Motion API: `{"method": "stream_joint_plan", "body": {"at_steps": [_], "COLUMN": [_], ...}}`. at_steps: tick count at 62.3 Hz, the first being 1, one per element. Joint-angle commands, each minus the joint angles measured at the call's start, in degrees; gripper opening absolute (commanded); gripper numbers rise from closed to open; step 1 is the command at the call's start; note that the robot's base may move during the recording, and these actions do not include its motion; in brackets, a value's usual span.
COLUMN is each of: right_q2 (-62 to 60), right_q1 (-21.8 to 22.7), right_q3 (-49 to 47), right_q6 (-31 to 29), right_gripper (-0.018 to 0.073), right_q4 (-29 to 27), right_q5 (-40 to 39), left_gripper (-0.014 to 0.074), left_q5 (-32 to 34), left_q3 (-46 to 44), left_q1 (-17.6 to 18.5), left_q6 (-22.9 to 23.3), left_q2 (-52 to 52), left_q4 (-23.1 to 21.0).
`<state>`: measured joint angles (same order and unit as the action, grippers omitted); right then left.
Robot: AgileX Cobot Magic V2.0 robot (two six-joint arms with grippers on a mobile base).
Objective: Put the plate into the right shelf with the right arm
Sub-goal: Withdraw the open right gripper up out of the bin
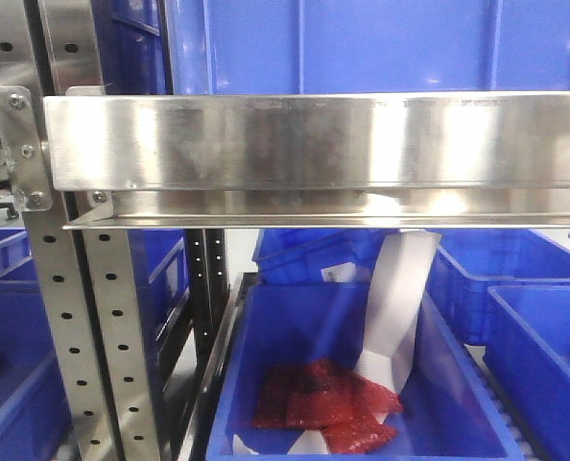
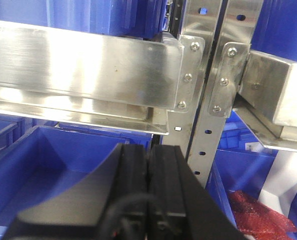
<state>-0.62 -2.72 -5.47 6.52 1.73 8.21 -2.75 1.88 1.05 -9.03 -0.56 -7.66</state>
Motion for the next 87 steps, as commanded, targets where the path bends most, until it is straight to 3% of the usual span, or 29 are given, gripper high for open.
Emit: {"method": "stream_joint_plan", "body": {"at_steps": [1, 12, 45, 87], "right_q2": [-1.06, -1.06, -1.06, -1.06], "right_q1": [0.73, 0.73, 2.40, 2.45], "right_q3": [1.43, 6.45, 6.26, 6.26], "right_q6": [-0.95, -1.54, -2.00, -3.46], "right_gripper": [0.0052, 0.0052, 0.0052, 0.0052], "right_q4": [-0.52, -1.73, -2.36, -2.30], "right_q5": [-6.51, -8.65, -12.95, -12.45], "left_gripper": [-0.0128, -0.0128, -0.0128, -0.0128], "left_q5": [5.16, 5.16, 5.16, 5.16], "left_q3": [0.59, 0.59, 0.59, 0.59], "left_q1": [0.11, 0.11, 0.11, 0.11], "left_q6": [0.40, 0.40, 0.40, 0.40], "left_q2": [-0.59, -0.59, -0.59, -0.59], "left_q4": [-0.47, -0.47, -0.47, -0.47]}}
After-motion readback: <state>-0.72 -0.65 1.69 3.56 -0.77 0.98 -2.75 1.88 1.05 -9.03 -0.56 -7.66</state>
